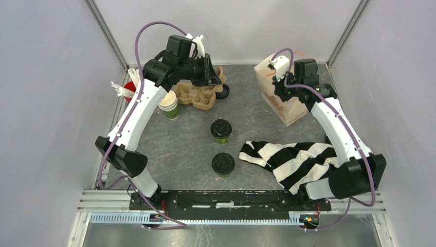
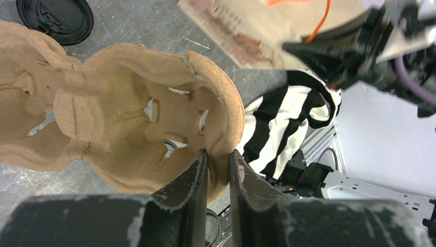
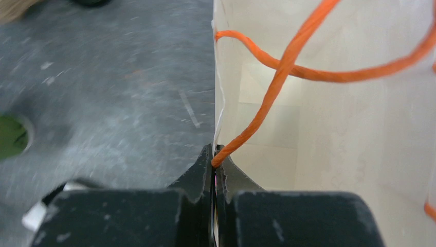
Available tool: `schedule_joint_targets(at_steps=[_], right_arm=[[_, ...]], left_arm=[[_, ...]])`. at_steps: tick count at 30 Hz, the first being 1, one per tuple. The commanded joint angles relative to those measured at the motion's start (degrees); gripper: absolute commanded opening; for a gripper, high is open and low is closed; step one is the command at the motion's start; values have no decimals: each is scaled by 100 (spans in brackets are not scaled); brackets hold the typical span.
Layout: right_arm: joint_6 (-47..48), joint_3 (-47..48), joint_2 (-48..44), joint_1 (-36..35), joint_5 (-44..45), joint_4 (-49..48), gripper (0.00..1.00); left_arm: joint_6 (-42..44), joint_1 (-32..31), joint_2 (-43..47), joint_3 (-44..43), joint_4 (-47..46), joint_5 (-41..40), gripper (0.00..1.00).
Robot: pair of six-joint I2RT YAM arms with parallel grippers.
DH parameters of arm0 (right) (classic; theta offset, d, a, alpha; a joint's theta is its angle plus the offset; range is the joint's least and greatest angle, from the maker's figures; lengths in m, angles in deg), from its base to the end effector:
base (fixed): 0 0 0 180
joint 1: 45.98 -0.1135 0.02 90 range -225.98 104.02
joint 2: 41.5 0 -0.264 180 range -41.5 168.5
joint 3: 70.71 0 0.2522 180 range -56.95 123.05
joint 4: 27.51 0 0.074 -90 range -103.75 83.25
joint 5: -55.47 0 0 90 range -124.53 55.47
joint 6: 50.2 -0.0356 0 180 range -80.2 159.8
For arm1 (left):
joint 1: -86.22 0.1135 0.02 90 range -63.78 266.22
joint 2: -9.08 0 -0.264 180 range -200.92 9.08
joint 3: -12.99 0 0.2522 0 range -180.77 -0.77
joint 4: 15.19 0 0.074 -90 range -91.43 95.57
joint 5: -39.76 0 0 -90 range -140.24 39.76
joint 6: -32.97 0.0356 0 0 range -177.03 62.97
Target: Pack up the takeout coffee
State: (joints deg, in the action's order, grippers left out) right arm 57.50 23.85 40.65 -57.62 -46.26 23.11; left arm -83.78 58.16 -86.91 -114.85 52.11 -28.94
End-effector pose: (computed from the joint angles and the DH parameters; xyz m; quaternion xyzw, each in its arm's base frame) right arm 0.3078 0.0708 0.3619 -0.2698 0.8544 0.0688 0.4387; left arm 0.3020 -0.1756 0.4470 0.0947 0.8725 -0.3531 0.3242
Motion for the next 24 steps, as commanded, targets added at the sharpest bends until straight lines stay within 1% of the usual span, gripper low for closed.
schedule_joint_targets(at_steps=[1, 6, 10, 11, 13, 14, 17, 21, 24], right_arm=[[853, -477, -532, -173, -1442, -186, 0], [1018, -782, -861, -203, -2230, -236, 0], [1068, -899, -893, -246, -2357, -272, 0], [1003, -873, -885, -253, -2285, -297, 2], [790, -792, -898, -260, -2114, -336, 9], [664, -728, -923, -265, -1976, -383, 14], [166, -574, -1019, -268, -1339, -479, 33], [-493, -456, -1281, -261, -779, -583, 56], [-1055, -235, -1465, -265, -178, -564, 73]], left_arm=[[251, -10, 262, -60, 1, -13, 2], [364, -16, 439, -172, 145, -602, 2], [434, -18, 519, -255, 146, -785, 2], [447, -16, 519, -281, 143, -779, 2], [474, -16, 546, -292, 99, -709, 2], [470, -14, 552, -297, 72, -675, 2], [439, -16, 526, -359, -4, -549, 2], [308, -14, 438, -641, -46, -494, 2], [177, -13, 410, -777, -185, -251, 2]])
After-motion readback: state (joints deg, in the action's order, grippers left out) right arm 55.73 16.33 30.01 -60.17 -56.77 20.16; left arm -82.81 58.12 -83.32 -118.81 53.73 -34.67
